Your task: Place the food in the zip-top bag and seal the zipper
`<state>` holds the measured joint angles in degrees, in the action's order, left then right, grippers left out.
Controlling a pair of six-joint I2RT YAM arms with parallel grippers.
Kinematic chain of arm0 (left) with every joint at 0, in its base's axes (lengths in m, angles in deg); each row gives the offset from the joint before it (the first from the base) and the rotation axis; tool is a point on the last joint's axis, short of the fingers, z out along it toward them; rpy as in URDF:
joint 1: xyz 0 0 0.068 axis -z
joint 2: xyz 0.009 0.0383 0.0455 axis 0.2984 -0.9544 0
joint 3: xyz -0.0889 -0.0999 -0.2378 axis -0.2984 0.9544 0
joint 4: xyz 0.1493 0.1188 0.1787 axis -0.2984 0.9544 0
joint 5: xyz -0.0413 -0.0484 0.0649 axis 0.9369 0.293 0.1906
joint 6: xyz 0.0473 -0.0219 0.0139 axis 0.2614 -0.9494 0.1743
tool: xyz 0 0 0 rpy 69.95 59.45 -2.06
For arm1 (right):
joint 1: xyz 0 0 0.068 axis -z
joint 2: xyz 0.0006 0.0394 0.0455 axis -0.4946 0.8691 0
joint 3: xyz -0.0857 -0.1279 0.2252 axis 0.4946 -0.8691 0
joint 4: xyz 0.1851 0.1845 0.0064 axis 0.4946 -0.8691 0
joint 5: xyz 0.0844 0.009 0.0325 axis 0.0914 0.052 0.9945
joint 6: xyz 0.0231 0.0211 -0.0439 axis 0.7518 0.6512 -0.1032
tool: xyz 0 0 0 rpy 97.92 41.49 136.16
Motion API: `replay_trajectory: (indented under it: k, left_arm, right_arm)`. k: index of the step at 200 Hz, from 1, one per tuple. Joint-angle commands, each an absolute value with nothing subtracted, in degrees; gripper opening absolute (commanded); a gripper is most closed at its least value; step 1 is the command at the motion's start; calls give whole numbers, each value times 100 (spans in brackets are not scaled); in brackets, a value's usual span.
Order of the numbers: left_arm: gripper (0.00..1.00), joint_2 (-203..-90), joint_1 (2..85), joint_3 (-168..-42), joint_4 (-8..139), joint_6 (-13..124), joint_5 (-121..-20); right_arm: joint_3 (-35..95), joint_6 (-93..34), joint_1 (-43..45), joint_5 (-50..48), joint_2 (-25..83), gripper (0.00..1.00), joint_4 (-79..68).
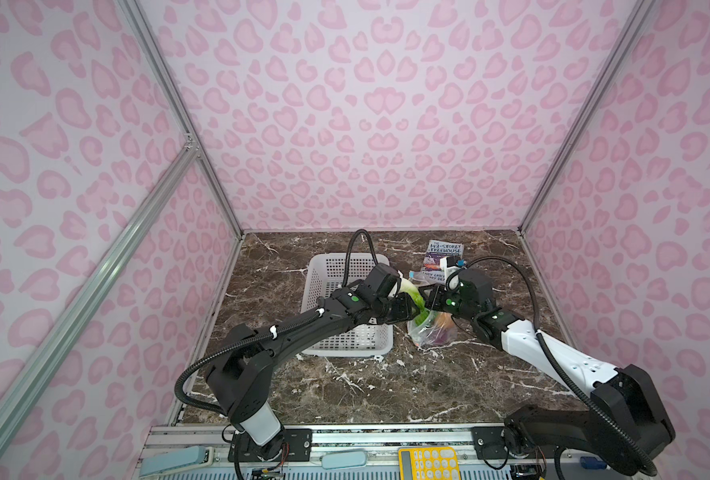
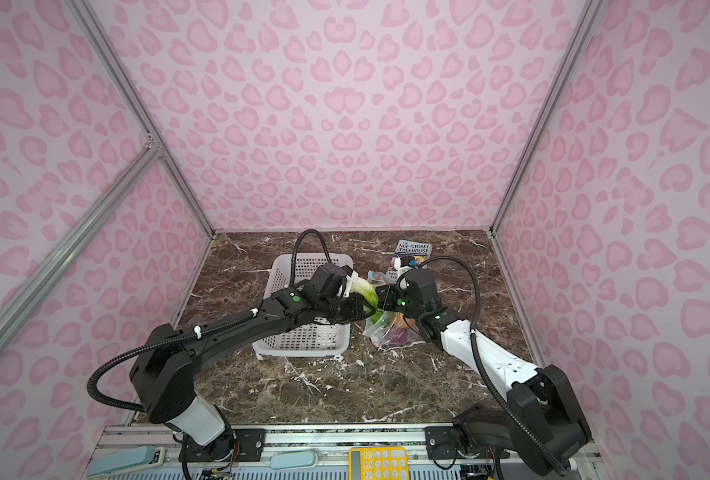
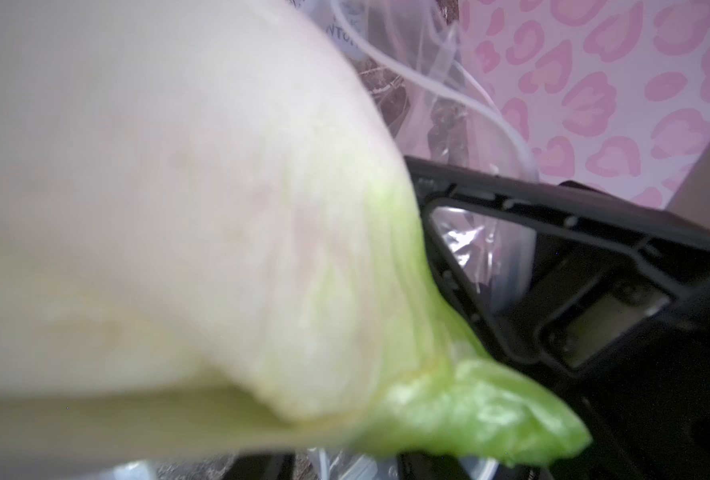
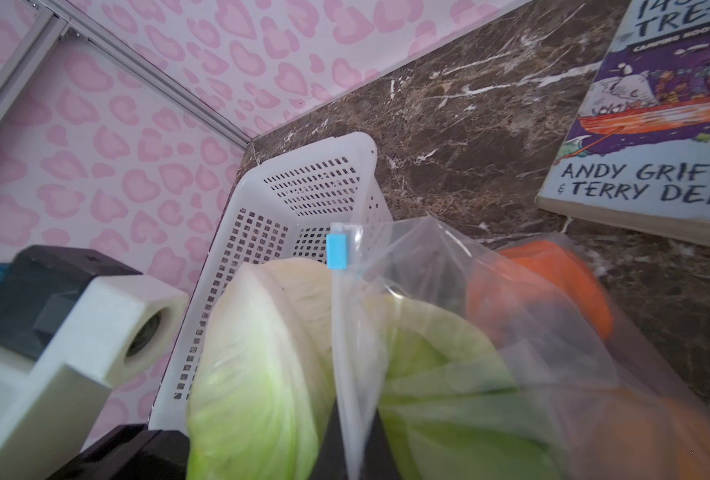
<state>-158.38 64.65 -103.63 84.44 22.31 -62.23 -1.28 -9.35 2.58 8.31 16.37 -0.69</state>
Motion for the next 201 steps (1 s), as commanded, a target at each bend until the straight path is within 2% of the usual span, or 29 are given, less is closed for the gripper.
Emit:
replay_trajectory:
  k: [1, 24, 42, 78, 132, 168, 201]
  left_arm:
    - [40, -15676, 6435, -10273, 8071, 2237, -6284]
    - [40, -15597, 6361, -10153, 8071, 2207, -6329]
    - [46, -15531, 6289, -10095, 8099, 2196, -6359]
    - [72, -15215, 6076, -10031, 8241, 2254, -6333]
    - [99, -14489, 5686, -9945, 8514, 2470, -6659]
    - [98, -14232, 5204, -9690, 8473, 2478, -6778]
    - [98, -14452, 4961, -9694, 8554, 2345, -6730]
  right_arm:
    - [11, -1133, 126, 1122, 1818, 0, -218]
    - [78, -1152, 87, 1155, 1935, 0, -206]
    - [85, -1147, 91, 1148, 1965, 0, -178]
    - [123, -1171, 82, 1130, 1992, 0, -192]
    - [148, -1172, 84, 1131, 2009, 0, -188]
    - [158, -1173, 90, 1131, 2003, 0, -197]
    - [184, -1181, 90, 1122, 1967, 0, -241]
